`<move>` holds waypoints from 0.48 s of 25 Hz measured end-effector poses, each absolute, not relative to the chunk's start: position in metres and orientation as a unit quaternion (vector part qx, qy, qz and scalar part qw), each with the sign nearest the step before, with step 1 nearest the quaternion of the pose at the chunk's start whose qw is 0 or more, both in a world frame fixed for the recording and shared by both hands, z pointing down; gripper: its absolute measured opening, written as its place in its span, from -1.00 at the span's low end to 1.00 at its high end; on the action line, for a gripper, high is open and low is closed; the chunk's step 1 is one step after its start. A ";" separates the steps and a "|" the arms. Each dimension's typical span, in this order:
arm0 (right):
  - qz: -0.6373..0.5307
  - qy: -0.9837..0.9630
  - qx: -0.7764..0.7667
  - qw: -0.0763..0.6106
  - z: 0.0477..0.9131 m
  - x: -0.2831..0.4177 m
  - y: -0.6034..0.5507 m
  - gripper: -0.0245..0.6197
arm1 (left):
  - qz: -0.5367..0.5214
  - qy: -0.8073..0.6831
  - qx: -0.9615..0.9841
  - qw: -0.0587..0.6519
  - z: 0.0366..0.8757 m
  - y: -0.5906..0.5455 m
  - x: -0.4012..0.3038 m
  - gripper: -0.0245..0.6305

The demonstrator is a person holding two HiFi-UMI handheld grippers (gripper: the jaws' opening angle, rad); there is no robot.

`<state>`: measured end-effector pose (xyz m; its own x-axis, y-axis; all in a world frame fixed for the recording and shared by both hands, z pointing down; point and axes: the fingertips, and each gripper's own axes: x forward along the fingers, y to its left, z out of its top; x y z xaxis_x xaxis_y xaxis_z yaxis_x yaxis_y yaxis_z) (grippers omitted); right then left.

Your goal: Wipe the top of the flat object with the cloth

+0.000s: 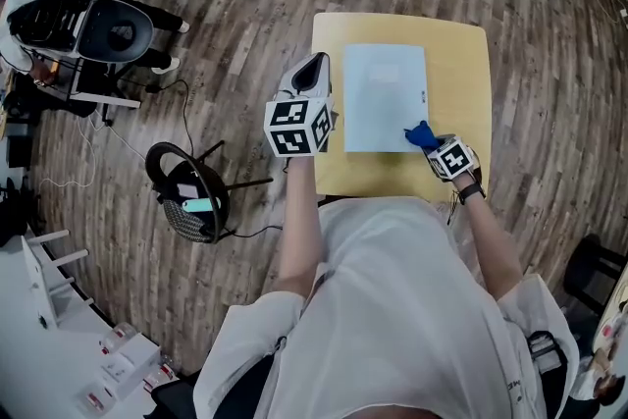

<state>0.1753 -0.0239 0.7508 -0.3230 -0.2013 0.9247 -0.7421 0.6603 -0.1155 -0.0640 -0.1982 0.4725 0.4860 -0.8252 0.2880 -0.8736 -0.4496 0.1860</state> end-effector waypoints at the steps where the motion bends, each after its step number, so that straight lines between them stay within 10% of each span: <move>1: 0.276 -0.764 0.312 0.493 0.750 0.177 -0.024 -0.69 | 0.078 -0.499 0.849 0.154 0.471 -0.198 -0.062 -0.89; 12: 0.262 -0.799 0.259 0.475 0.727 0.113 -0.027 -0.69 | 0.075 -0.523 0.835 0.157 0.469 -0.194 -0.082 -0.89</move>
